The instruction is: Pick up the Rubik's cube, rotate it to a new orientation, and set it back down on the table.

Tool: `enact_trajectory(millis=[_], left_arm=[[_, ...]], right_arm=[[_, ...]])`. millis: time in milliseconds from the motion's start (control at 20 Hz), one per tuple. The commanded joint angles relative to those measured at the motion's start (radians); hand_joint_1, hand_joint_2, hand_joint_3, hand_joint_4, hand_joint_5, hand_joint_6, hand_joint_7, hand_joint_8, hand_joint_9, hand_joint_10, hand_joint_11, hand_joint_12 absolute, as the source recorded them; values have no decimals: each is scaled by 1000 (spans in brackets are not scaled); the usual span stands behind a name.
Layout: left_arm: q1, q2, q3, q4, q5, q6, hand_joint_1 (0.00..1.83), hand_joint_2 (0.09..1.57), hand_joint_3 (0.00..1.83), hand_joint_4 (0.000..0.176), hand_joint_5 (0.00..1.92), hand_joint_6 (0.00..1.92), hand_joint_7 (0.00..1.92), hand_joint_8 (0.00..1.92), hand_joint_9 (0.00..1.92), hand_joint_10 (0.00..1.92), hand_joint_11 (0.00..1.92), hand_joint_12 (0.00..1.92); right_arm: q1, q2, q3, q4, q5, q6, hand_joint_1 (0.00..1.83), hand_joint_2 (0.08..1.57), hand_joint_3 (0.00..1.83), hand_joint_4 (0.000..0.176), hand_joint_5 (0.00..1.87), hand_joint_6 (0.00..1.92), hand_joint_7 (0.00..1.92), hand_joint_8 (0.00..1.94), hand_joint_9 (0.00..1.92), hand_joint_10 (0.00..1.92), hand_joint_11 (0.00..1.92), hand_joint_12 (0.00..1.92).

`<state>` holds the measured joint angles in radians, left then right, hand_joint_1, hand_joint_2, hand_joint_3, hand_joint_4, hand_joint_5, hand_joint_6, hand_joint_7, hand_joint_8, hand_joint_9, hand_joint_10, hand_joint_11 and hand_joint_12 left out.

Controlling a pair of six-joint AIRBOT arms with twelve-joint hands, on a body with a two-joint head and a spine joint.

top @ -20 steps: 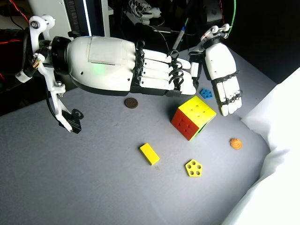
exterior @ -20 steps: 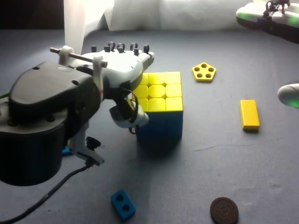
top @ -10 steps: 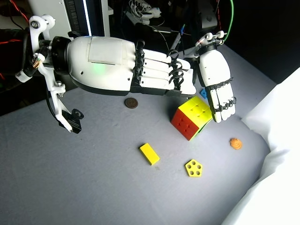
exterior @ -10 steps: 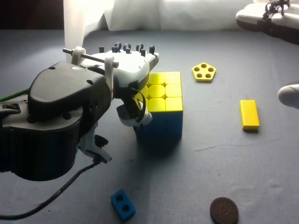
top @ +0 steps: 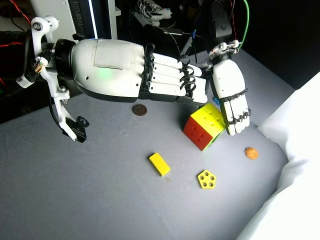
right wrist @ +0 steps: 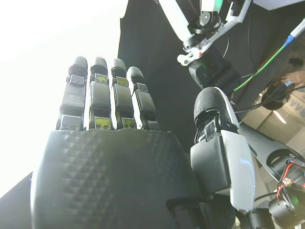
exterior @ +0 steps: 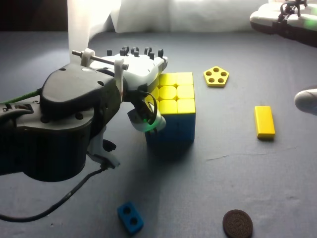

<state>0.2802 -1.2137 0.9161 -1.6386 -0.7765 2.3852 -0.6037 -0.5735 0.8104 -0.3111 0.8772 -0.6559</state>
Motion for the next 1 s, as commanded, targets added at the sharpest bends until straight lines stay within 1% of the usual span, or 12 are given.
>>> enact_trajectory(millis=[0, 150, 250, 350, 500, 550, 750, 900, 950], left_arm=[[-2, 0, 4, 62, -16, 0, 901, 1144, 0, 0, 0, 0, 0, 0, 0, 0, 0, 0], [3, -1, 8, 62, -15, 0, 888, 1123, 0, 0, 0, 0, 0, 0, 0, 0, 0, 0], [5, 2, 1, 58, -15, 3, 914, 1080, 0, 0, 0, 0, 0, 0, 0, 0, 0, 0], [4, 2, 0, 53, -15, 8, 895, 1054, 0, 0, 0, 0, 0, 0, 0, 0, 0, 0], [7, 1, 4, 51, -13, 13, 935, 1011, 0, 0, 0, 0, 0, 0, 0, 0, 0, 0], [9, 1, 6, 51, -7, 13, 974, 995, 0, 0, 0, 0, 0, 0, 0, 0, 0, 0], [16, -2, 18, 51, 19, 14, 986, 995, 0, 0, 0, 0, 0, 0, 0, 0, 0, 0], [17, -11, 36, 53, 44, 14, 945, 1002, 0, 0, 0, 0, 0, 0, 0, 0, 0, 0], [16, -14, 43, 54, 52, 14, 970, 986, 0, 0, 0, 0, 0, 0, 0, 0, 0, 0]], right_arm=[[6, 5, -3, 37, 118, 0, 0, 1296, 2, 0, 56, 4, 88, 6, 80, 4, 0, 0], [6, 6, -4, 37, 118, 0, 0, 1293, 0, 0, 61, 6, 93, 7, 78, 3, 0, 0], [5, 6, -4, 37, 118, -2, 0, 1293, 0, 0, 71, 10, 103, 9, 97, 10, 9, 7], [5, 6, -4, 37, 118, -2, 0, 1289, 0, 0, 71, 9, 119, 14, 110, 16, 20, 15], [5, 5, -4, 37, 118, -3, 0, 1296, 2, 0, 58, 3, 108, 7, 100, 11, 5, 15], [5, 5, -4, 37, 118, -4, 0, 1289, 0, 0, 65, 6, 112, 9, 101, 11, 1, 15], [5, 5, -4, 37, 118, -6, 0, 1295, 1, 0, 56, 4, 113, 8, 110, 15, 10, 6], [5, 5, -4, 37, 118, -6, 0, 1287, 0, 0, 75, 12, 115, 7, 107, 13, 0, 0], [5, 5, -4, 37, 118, -6, 0, 1288, 0, 0, 81, 14, 120, 8, 108, 13, 0, 0]])
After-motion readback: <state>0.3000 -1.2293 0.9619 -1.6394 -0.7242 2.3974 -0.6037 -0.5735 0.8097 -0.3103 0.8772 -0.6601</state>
